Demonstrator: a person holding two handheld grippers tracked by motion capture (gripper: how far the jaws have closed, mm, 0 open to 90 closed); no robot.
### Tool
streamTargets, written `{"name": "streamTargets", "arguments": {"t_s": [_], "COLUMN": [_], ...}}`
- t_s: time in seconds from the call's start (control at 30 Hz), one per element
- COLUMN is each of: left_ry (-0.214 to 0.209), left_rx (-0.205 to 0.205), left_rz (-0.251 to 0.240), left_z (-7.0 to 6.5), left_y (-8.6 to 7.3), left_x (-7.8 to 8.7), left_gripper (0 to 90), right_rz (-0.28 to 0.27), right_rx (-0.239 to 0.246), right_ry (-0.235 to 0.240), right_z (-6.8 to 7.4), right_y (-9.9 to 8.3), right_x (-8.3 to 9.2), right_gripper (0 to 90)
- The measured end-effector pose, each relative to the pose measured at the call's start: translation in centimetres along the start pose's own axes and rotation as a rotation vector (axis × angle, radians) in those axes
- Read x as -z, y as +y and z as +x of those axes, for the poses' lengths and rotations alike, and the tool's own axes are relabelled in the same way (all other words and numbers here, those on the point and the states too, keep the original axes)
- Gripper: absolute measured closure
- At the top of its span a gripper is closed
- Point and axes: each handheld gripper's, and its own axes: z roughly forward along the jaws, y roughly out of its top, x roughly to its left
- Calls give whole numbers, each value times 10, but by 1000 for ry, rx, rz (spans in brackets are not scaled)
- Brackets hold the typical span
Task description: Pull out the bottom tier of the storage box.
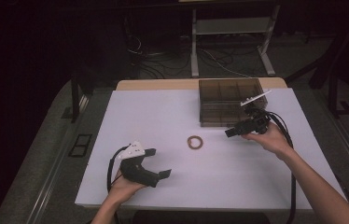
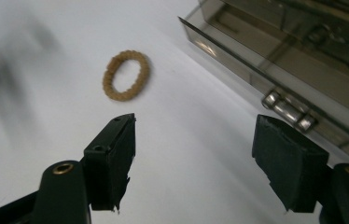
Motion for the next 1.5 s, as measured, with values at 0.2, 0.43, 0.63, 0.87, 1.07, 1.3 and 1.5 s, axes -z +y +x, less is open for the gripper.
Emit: {"name": "streamTargets", "arguments": {"t_s": [0.2,0.43,0.63,0.87,1.07,1.3,1.5], "left_ry": [0,0,-1,-2,-3,-4,-5], "left_rx": [-5,-7,-7,-6,-5,-4,-5], "left_rz": [3,0,5,4,3,3,3], "left_z": [0,0,0,0,0,0,0], "left_y": [0,0,0,0,0,0,0], "left_x": [1,1,0,1,1,1,1], "left_gripper": [0,0,0,0,0,0,0], "right_rz": [36,37,-2,-35,-50,-74,-85], "right_rx": [107,179,224,253,281,310,325], "right_ry": [17,2,-16,-29,-54,-74,-73], "right_z": [0,-2,-7,-14,-18,-19,-20], "right_y": [12,16,15,14,13,15,15], "right_x": [-4,-9,-10,-12,-16,-19,-22], "right_gripper": [283,284,311,356,395,438,461]}}
